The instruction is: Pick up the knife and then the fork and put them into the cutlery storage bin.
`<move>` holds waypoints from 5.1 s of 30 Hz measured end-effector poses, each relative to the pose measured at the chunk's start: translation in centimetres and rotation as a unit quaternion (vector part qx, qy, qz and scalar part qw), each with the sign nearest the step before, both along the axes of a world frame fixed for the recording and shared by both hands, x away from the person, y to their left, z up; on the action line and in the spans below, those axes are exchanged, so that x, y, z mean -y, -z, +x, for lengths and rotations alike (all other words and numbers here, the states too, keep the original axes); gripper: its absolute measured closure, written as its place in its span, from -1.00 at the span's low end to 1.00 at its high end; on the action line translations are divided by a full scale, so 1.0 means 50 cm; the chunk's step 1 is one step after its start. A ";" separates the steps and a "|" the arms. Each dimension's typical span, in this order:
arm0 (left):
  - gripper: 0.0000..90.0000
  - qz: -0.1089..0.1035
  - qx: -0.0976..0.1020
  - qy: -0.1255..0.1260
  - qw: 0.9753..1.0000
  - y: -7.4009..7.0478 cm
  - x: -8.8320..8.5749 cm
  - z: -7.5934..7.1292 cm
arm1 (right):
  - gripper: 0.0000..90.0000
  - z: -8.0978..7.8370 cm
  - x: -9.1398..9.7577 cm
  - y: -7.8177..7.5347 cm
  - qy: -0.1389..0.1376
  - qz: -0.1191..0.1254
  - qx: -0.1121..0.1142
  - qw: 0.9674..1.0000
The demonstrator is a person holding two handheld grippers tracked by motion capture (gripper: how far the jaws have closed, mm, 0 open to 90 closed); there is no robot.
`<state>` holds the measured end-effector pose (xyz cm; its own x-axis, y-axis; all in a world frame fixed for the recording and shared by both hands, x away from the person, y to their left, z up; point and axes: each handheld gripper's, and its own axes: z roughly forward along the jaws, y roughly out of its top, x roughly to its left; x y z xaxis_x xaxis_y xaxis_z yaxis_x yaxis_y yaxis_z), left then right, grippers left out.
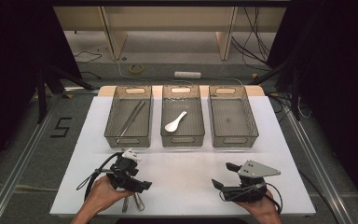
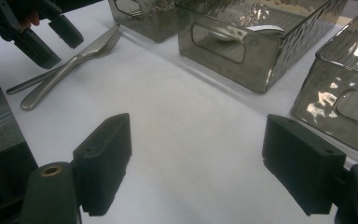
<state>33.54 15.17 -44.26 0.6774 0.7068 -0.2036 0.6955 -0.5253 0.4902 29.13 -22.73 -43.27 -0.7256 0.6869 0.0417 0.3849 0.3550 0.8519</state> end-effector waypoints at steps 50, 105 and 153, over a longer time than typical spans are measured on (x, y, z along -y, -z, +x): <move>0.98 0.079 -0.120 0.030 0.989 0.047 -0.037 -0.006 | -0.45 -0.007 -0.014 -0.001 -0.011 -0.019 0.006 1.000; -0.26 0.125 -0.076 -0.098 0.984 -0.022 -0.181 0.058 | -0.45 -0.005 -0.023 0.003 -0.016 -0.024 0.000 1.000; 0.62 0.200 -0.090 -0.044 0.975 0.036 -0.176 0.061 | -0.45 -0.006 -0.023 0.003 -0.018 -0.027 -0.001 0.999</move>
<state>36.61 23.97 -46.08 0.5898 0.8075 -0.0100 0.8021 -0.5843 0.1237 28.84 -21.56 -43.41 -0.7501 0.6613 0.0071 0.3725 0.4136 0.8307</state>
